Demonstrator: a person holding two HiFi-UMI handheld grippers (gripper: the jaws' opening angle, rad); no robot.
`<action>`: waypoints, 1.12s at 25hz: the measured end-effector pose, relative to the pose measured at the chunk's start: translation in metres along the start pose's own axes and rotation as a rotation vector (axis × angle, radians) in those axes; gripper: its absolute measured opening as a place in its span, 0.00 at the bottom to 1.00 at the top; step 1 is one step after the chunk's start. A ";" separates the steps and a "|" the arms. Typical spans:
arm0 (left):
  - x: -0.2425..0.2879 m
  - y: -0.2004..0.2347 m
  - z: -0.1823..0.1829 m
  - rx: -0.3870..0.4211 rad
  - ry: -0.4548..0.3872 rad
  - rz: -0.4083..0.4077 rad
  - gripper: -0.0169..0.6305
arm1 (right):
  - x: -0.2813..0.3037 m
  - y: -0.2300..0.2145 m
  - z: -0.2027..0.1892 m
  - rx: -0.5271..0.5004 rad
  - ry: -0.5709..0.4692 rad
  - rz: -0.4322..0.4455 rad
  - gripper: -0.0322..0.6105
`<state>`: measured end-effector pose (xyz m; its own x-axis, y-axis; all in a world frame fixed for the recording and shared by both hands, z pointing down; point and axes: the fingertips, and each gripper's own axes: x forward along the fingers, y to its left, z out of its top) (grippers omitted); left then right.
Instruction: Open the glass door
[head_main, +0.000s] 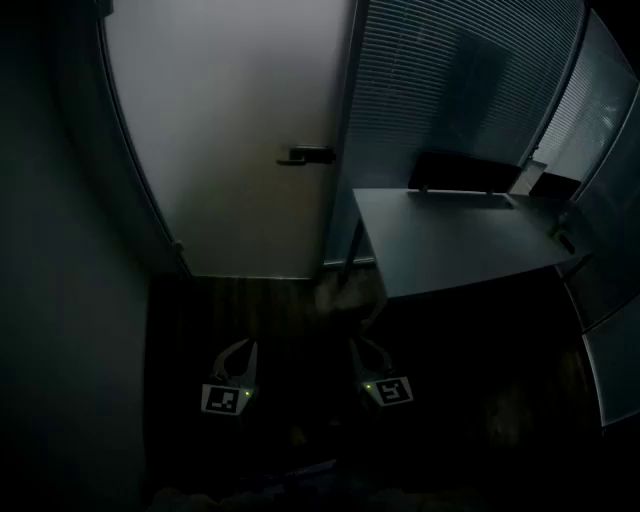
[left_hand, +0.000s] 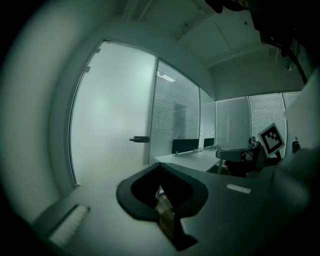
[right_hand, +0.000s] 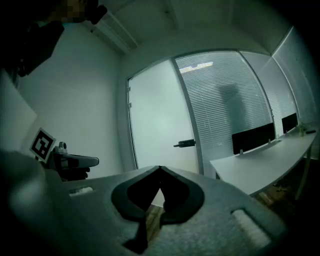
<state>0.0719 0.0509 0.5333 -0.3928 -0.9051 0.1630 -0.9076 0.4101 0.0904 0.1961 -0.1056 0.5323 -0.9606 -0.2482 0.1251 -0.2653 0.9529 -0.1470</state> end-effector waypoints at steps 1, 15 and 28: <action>0.001 0.000 0.000 -0.004 -0.003 0.001 0.03 | 0.001 -0.001 -0.001 -0.008 0.005 0.003 0.05; 0.069 0.021 0.005 -0.007 0.002 0.005 0.03 | 0.060 -0.048 0.005 0.030 0.001 -0.012 0.05; 0.177 0.048 0.041 -0.002 -0.005 0.023 0.03 | 0.155 -0.115 0.028 0.018 0.002 -0.013 0.05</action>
<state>-0.0475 -0.0945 0.5264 -0.4143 -0.8960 0.1600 -0.8980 0.4311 0.0884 0.0757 -0.2583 0.5408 -0.9568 -0.2605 0.1291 -0.2795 0.9463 -0.1625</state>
